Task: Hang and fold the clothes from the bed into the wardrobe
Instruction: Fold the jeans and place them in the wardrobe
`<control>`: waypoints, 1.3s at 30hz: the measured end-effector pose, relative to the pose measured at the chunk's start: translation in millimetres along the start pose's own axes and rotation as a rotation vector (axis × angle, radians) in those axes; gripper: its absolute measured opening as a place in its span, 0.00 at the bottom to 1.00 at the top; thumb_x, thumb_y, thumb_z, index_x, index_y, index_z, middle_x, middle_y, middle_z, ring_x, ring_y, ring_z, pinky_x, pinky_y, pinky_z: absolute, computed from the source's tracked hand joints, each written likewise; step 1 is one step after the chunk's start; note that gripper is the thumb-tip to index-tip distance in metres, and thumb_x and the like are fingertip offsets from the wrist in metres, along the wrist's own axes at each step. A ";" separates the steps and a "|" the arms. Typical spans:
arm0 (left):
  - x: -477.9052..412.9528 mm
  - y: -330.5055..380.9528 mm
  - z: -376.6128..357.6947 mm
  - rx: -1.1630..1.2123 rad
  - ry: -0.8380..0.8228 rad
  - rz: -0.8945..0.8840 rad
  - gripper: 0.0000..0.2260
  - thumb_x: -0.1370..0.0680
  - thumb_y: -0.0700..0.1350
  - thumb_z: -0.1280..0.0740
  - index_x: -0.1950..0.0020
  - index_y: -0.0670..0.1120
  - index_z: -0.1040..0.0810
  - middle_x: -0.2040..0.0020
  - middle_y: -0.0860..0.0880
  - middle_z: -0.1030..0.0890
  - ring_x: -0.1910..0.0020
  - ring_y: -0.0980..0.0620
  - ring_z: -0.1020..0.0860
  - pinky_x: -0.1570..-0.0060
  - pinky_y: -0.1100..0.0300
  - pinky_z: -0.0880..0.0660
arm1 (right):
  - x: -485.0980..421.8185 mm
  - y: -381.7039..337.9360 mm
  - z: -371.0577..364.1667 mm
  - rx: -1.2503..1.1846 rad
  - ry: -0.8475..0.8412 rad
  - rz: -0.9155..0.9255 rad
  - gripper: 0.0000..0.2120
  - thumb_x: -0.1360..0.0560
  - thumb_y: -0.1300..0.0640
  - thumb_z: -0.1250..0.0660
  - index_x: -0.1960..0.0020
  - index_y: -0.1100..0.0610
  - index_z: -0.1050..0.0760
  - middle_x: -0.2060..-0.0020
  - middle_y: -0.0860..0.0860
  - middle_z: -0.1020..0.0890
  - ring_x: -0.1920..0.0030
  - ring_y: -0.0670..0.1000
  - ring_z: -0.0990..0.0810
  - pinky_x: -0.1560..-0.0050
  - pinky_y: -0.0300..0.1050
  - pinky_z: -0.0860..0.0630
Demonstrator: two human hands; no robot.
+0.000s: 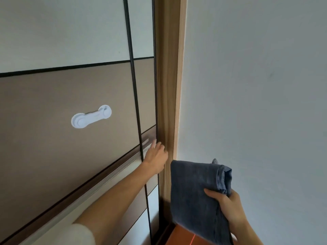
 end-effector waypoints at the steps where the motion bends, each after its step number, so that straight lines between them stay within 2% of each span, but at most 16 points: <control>1: -19.6 -4.5 -2.3 -0.118 -0.042 -0.023 0.18 0.22 0.49 0.32 0.34 0.44 0.22 0.30 0.40 0.27 0.26 0.39 0.34 0.23 0.38 0.52 | -10.2 -2.4 -3.1 0.010 0.011 -0.001 0.09 0.33 0.68 0.24 0.53 0.62 0.18 0.61 0.55 0.13 0.55 0.59 0.15 0.51 0.54 0.19; 4: -68.0 -14.8 -5.4 -0.353 -0.165 -0.034 0.20 0.21 0.54 0.35 0.31 0.45 0.23 0.24 0.38 0.32 0.22 0.37 0.41 0.25 0.34 0.62 | -37.7 -4.6 -6.8 0.041 0.025 -0.003 0.11 0.33 0.67 0.23 0.52 0.61 0.17 0.60 0.54 0.13 0.54 0.58 0.15 0.51 0.54 0.19; 8: -97.1 -24.6 -22.8 -0.509 -0.282 0.012 0.27 0.20 0.59 0.37 0.25 0.47 0.30 0.22 0.40 0.37 0.21 0.35 0.48 0.29 0.30 0.68 | -66.1 -1.9 -7.5 0.092 0.010 -0.015 0.15 0.35 0.66 0.22 0.50 0.59 0.17 0.60 0.51 0.13 0.53 0.55 0.16 0.55 0.49 0.21; 11: -99.9 -25.4 -34.1 -0.584 -0.306 -0.035 0.26 0.21 0.58 0.34 0.26 0.47 0.29 0.23 0.42 0.34 0.22 0.36 0.45 0.26 0.33 0.63 | -85.0 -2.0 -10.9 0.124 -0.042 -0.021 0.17 0.37 0.67 0.20 0.49 0.60 0.17 0.61 0.51 0.13 0.53 0.54 0.16 0.57 0.47 0.22; 14: -96.2 -25.5 -32.0 -0.554 -0.304 -0.027 0.25 0.19 0.57 0.37 0.25 0.46 0.31 0.21 0.42 0.37 0.21 0.38 0.47 0.25 0.36 0.61 | -99.2 2.1 -19.4 0.174 -0.125 -0.016 0.17 0.37 0.63 0.19 0.50 0.58 0.16 0.58 0.52 0.12 0.52 0.55 0.15 0.48 0.54 0.20; 17: -82.0 -25.1 -25.0 -0.540 -0.323 -0.011 0.25 0.19 0.55 0.37 0.24 0.46 0.32 0.21 0.42 0.37 0.21 0.37 0.47 0.25 0.36 0.60 | -109.4 1.0 -28.0 0.161 -0.182 -0.011 0.12 0.34 0.67 0.23 0.52 0.61 0.17 0.59 0.54 0.13 0.53 0.57 0.14 0.49 0.54 0.20; 20: -63.5 -24.0 -22.9 -0.588 -0.390 -0.025 0.28 0.18 0.54 0.38 0.21 0.47 0.39 0.21 0.41 0.38 0.21 0.36 0.48 0.24 0.35 0.59 | -117.8 1.0 -34.5 0.163 -0.264 -0.017 0.11 0.34 0.66 0.23 0.52 0.61 0.17 0.58 0.55 0.13 0.52 0.57 0.14 0.45 0.58 0.20; 23: -43.6 -22.7 -18.6 -0.646 -0.425 -0.040 0.28 0.19 0.54 0.37 0.21 0.46 0.38 0.22 0.41 0.36 0.22 0.35 0.45 0.24 0.35 0.57 | -125.3 3.0 -38.9 0.158 -0.335 -0.047 0.12 0.34 0.66 0.23 0.51 0.61 0.17 0.57 0.57 0.13 0.52 0.58 0.14 0.43 0.62 0.21; 28: -7.1 -17.2 -19.1 -0.766 -0.442 0.012 0.28 0.17 0.57 0.44 0.20 0.45 0.41 0.22 0.41 0.36 0.24 0.35 0.42 0.24 0.36 0.51 | -128.3 5.0 -54.1 0.150 -0.382 -0.043 0.10 0.34 0.66 0.23 0.53 0.61 0.17 0.59 0.55 0.13 0.53 0.59 0.15 0.46 0.60 0.20; 32: 14.7 -8.0 -20.0 -0.823 -0.467 -0.006 0.26 0.15 0.54 0.47 0.20 0.45 0.44 0.21 0.42 0.39 0.23 0.36 0.43 0.25 0.39 0.49 | -125.9 17.1 -65.0 0.162 -0.371 -0.084 0.12 0.34 0.64 0.22 0.52 0.59 0.18 0.56 0.56 0.13 0.53 0.60 0.16 0.46 0.62 0.20; 35: 24.0 -10.3 -27.1 -0.764 -0.531 0.066 0.25 0.15 0.51 0.47 0.19 0.45 0.47 0.21 0.44 0.41 0.22 0.38 0.44 0.24 0.42 0.50 | -120.8 23.5 -69.1 0.176 -0.388 -0.120 0.14 0.36 0.61 0.21 0.51 0.57 0.18 0.55 0.55 0.14 0.53 0.60 0.16 0.47 0.62 0.20; 37: 32.8 -13.2 -30.9 -0.721 -0.576 0.159 0.27 0.16 0.53 0.45 0.19 0.47 0.49 0.20 0.44 0.44 0.22 0.39 0.45 0.24 0.40 0.51 | -115.8 24.5 -71.7 0.177 -0.415 -0.129 0.14 0.35 0.62 0.21 0.51 0.58 0.18 0.55 0.55 0.14 0.53 0.60 0.16 0.47 0.60 0.20; 39: 46.2 -13.7 -30.4 -0.676 -0.653 0.172 0.28 0.16 0.54 0.46 0.19 0.45 0.48 0.20 0.43 0.43 0.22 0.38 0.44 0.24 0.39 0.51 | -110.5 23.4 -75.2 0.173 -0.443 -0.120 0.13 0.35 0.64 0.22 0.52 0.59 0.18 0.55 0.56 0.14 0.54 0.59 0.17 0.49 0.57 0.20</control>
Point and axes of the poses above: each hand's wrist, its own x-axis away from the middle knuckle, its own z-axis out of the back of the hand, y = z × x, the point moved 3 cm from there along -x, towards the middle knuckle
